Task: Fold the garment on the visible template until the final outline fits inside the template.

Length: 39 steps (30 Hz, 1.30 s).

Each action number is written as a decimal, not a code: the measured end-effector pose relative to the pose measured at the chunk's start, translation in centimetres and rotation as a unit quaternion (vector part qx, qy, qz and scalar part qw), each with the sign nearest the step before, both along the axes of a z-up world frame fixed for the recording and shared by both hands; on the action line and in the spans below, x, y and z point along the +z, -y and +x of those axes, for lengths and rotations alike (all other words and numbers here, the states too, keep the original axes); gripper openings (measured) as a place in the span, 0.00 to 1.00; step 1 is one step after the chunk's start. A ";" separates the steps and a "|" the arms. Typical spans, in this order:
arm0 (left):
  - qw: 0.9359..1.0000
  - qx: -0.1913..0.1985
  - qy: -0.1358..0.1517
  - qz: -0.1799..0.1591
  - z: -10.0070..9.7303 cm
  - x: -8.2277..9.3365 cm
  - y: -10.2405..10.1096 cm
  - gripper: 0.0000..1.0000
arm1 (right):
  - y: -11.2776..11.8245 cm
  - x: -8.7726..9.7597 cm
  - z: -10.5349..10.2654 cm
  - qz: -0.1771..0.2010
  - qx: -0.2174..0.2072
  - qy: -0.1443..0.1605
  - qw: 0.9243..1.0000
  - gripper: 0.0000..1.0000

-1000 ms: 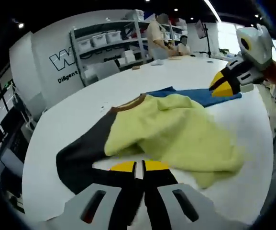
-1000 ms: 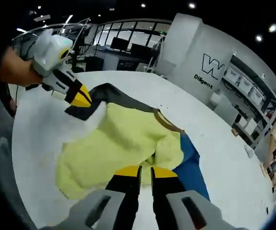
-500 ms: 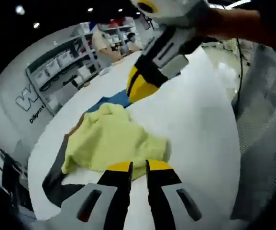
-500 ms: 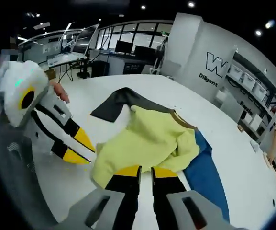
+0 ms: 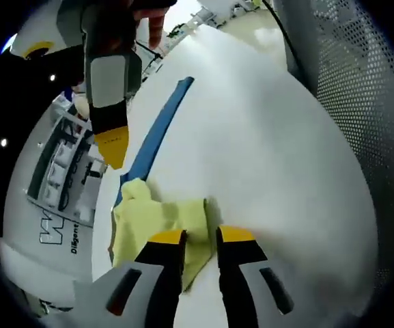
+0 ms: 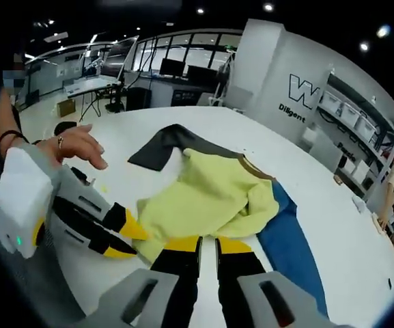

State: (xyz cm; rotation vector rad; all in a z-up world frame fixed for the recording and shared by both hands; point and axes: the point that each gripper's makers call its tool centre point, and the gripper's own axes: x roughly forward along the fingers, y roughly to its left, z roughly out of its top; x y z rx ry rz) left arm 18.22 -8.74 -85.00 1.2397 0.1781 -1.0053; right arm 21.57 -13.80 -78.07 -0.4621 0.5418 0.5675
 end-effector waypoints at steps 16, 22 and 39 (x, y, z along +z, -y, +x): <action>0.947 0.163 -0.102 -0.256 5.9 9.7 -3.0 0.00 | -0.5 -1.1 -0.8 0.006 0.003 -0.024 1.000 0.04; 0.921 0.222 -0.100 -0.305 8.9 11.3 -6.1 0.00 | -1.9 -1.0 -0.7 0.007 0.018 -0.025 1.000 0.05; 0.877 0.312 -0.137 -0.339 11.4 8.3 -11.4 0.00 | -11.6 -6.5 -2.4 -0.062 0.231 -0.049 0.970 0.19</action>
